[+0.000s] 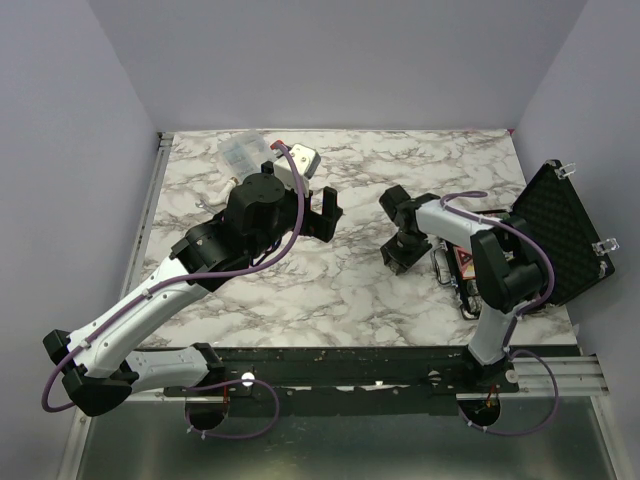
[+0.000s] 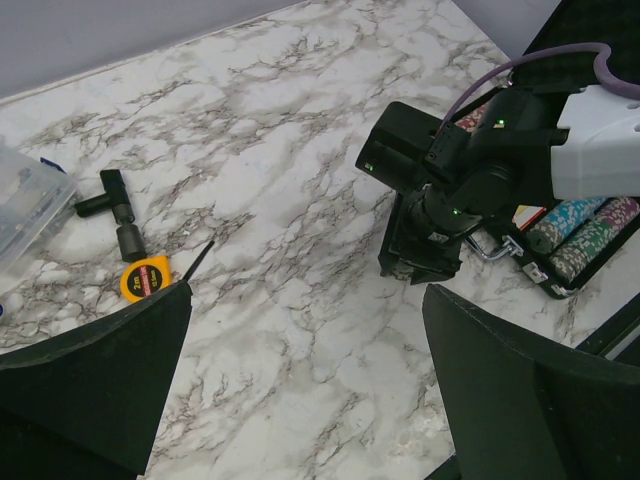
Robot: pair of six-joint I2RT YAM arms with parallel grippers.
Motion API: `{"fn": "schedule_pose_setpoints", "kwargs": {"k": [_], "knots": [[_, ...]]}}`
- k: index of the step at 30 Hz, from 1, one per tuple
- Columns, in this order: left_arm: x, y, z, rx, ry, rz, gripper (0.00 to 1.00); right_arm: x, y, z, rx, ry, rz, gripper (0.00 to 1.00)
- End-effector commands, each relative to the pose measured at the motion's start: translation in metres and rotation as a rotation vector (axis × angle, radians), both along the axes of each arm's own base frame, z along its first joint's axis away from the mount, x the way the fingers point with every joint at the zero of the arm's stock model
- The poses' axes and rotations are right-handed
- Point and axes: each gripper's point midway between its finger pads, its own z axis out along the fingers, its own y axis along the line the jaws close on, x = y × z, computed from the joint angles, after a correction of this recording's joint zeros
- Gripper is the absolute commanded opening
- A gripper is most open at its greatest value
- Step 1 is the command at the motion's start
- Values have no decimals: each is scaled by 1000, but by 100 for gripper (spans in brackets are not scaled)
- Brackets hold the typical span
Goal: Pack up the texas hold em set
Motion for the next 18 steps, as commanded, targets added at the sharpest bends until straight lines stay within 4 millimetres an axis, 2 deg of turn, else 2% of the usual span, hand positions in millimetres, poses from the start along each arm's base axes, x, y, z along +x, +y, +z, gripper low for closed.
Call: {"fn": "schedule_pose_setpoints", "kwargs": {"k": [1, 4, 6, 10, 15, 18], "knots": [[1, 1, 11, -15, -20, 11, 98, -60, -53, -61, -267, 207, 46, 43], [1, 2, 12, -16, -21, 11, 98, -56, -52, -56, -274, 188, 75, 42], [1, 1, 12, -17, -21, 11, 98, -53, -52, -52, -280, 171, 115, 45], [1, 1, 11, -15, -20, 13, 98, -46, -53, -45, -258, 104, 249, 62], [1, 1, 11, -15, -20, 11, 98, -40, -55, -36, -236, 24, 448, 91], [1, 1, 11, -17, -18, 8, 99, -27, -43, -31, -178, -48, 597, 97]]}}
